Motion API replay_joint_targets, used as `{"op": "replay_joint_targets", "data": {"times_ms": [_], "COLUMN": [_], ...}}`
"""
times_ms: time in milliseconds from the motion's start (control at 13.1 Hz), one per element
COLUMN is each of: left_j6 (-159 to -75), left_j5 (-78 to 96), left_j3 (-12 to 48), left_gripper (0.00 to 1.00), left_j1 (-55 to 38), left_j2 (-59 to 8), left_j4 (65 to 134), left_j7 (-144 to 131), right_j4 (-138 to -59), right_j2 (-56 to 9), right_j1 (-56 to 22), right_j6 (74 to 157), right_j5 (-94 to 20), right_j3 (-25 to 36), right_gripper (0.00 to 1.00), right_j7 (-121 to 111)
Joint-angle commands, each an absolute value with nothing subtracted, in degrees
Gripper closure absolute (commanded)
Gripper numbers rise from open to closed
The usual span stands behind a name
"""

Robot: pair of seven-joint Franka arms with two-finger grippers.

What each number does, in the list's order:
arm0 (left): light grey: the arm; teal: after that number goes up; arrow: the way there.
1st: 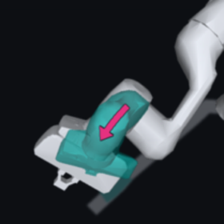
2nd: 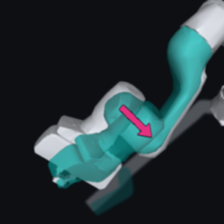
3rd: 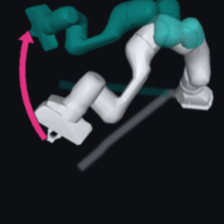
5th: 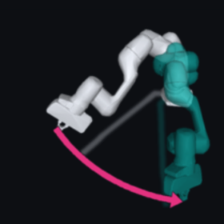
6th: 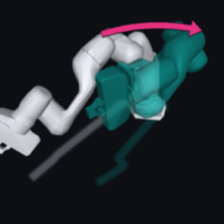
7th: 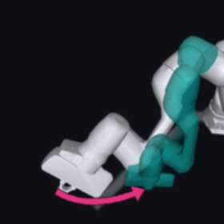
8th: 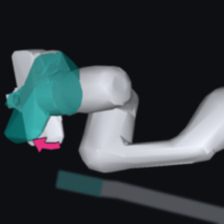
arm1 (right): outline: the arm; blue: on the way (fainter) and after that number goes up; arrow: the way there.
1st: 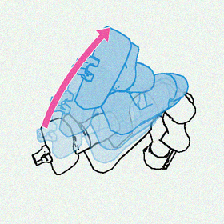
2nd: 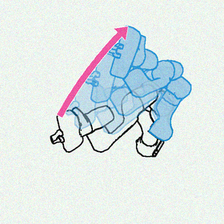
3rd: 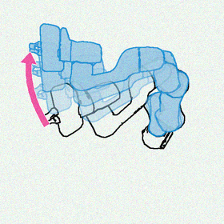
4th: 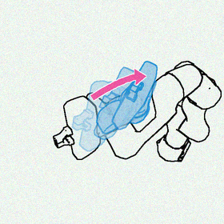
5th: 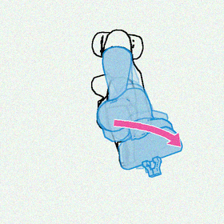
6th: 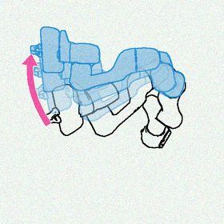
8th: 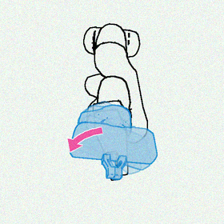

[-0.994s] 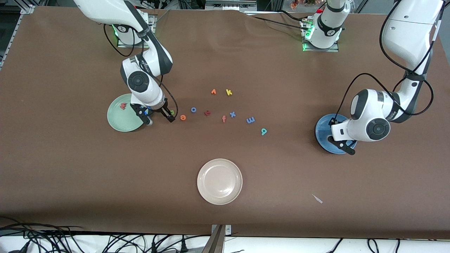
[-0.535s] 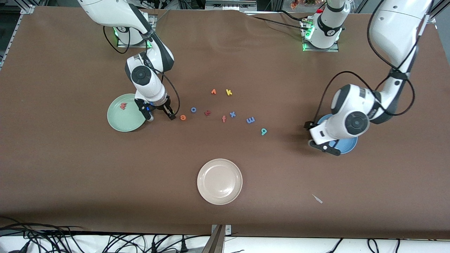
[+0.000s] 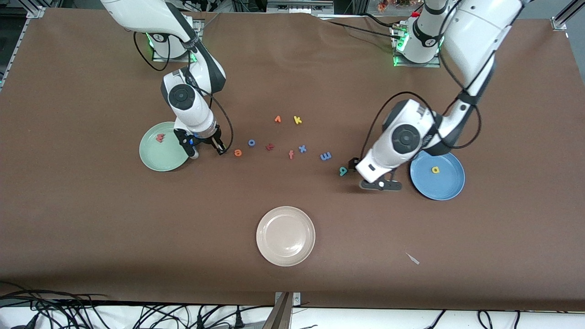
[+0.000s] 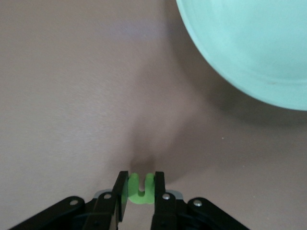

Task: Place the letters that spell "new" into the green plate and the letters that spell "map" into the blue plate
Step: 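Grasp the green c with the right gripper while the left gripper grasps teal b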

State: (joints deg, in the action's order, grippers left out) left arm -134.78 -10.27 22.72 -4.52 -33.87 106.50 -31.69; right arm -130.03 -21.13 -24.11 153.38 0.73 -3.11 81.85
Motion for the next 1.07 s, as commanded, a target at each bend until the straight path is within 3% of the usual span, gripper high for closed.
{"op": "replay_joint_targets", "data": {"times_ms": [0, 306, 688, 841, 918, 994], "left_j6": [-138.7, -139.7, -139.2, -138.9, -138.9, -138.8], "left_j5": [-9.8, -10.0, -11.6, -11.6, -11.7, -11.7], "left_j3": [22.2, 21.1, 19.7, 19.7, 19.6, 19.4], "left_gripper": [0.00, 0.00, 0.10, 0.18, 0.23, 0.27], "left_j1": [-7.8, -11.3, -11.9, -12.0, -12.1, -12.1], "left_j2": [-36.9, -39.4, -40.3, -40.4, -40.5, -40.5], "left_j4": [106.0, 103.7, 103.4, 103.4, 103.4, 103.4], "left_j7": [-38.6, -44.8, -44.9, -44.9, -45.1, -45.1], "right_j4": [-128.3, -128.9, -136.2, -136.5, -136.5, -136.2], "right_j2": [-15.8, -13.5, -13.6, -14.4, -14.5, -14.4], "right_j1": [-24.3, -24.2, -24.1, -24.1, -24.1, -24.1], "right_j6": [142.9, 137.2, 138.7, 139.1, 139.1, 138.8], "right_j5": [0.3, 0.2, 0.1, 0.1, 0.1, 0.1], "right_j3": [0.2, 8.1, 12.0, 12.0, 12.0, 11.9], "right_gripper": [0.94, 0.94, 0.89, 0.66, 0.01, 0.00], "right_j7": [73.4, 53.7, 43.5, 43.3, 43.4, 43.4]}}
